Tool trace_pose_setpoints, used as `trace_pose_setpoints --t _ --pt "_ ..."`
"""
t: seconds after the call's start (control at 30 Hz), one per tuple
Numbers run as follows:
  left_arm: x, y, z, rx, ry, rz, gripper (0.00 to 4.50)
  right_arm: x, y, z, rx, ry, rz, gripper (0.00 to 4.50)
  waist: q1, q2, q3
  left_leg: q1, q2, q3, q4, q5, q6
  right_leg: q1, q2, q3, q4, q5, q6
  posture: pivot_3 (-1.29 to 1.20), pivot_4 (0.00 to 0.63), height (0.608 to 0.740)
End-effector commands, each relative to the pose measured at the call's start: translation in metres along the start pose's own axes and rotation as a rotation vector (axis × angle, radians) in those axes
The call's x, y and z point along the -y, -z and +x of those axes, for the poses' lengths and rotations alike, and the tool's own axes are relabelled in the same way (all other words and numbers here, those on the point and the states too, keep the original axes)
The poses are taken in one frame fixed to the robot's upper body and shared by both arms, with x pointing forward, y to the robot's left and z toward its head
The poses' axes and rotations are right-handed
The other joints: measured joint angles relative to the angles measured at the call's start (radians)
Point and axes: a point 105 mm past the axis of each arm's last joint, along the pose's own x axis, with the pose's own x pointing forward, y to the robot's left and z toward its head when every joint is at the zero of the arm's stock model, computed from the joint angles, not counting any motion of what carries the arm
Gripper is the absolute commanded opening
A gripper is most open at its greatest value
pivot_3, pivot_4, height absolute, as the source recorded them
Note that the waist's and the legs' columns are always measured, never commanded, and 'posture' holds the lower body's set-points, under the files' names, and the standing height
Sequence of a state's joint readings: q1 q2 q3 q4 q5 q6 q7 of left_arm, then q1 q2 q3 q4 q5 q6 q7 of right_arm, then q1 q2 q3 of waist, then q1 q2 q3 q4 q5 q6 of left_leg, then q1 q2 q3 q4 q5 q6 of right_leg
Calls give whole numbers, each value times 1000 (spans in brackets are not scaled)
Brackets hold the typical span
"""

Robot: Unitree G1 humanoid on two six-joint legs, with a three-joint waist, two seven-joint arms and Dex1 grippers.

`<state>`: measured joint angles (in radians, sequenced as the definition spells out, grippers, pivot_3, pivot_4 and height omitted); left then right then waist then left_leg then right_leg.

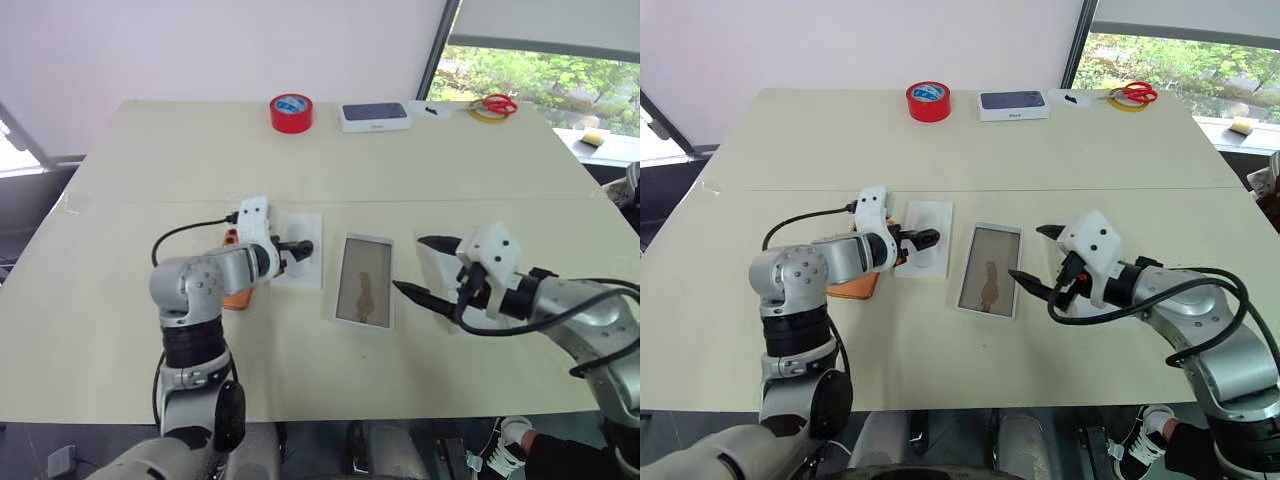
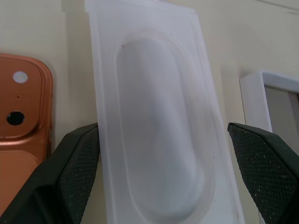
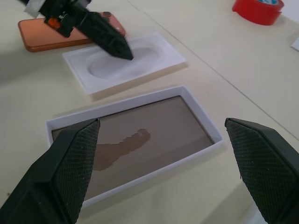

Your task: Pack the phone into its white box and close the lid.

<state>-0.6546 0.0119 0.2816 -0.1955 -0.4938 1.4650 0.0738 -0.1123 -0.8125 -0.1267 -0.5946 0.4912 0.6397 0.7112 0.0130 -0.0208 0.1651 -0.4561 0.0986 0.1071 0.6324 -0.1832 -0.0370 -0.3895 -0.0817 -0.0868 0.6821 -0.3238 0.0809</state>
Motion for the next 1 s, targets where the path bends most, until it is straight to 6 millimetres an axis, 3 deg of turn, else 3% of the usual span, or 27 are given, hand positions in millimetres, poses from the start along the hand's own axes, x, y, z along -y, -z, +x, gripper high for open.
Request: trace_pose_setpoints --t 0.03,0.07,0.17,0.3,0.53,0.7,1.0 --pt "2 -6 0 16 -4 -19 4453 0 -12 0 32 7 -54 4481 0 0 0 0 0 0 0 0 0 0 0 0 0 0 0 0 150 730" --pt "2 -6 1 11 -1 -27 4453 0 -13 0 33 6 -56 4481 0 0 0 0 0 0 0 0 0 0 0 0 0 0 0 0 150 730" --pt "2 -5 2 7 8 -50 3620 -1 -14 2 36 1 -65 4500 0 0 0 0 0 0 0 0 0 0 0 0 0 0 0 0 150 730" --pt "1 -5 2 1 6 -71 1720 -7 -16 3 15 -34 -79 4500 0 0 0 0 0 0 0 0 0 0 0 0 0 0 0 0 150 730" --pt "-4 -4 0 -13 14 -130 1720 -24 -7 3 -84 -174 -63 4500 0 -1 0 0 0 0 0 0 0 0 0 0 0 0 0 0 150 730" --pt "-10 -3 -4 -8 13 -169 41 -36 0 7 -167 -257 -43 4500 0 -1 1 0 0 0 0 0 0 0 0 0 0 0 0 0 150 730" --pt "-14 -10 -12 21 66 -224 41 -53 -1 17 -178 -340 -32 4500 0 -1 1 0 0 0 0 0 0 0 0 0 0 0 0 0 150 730"
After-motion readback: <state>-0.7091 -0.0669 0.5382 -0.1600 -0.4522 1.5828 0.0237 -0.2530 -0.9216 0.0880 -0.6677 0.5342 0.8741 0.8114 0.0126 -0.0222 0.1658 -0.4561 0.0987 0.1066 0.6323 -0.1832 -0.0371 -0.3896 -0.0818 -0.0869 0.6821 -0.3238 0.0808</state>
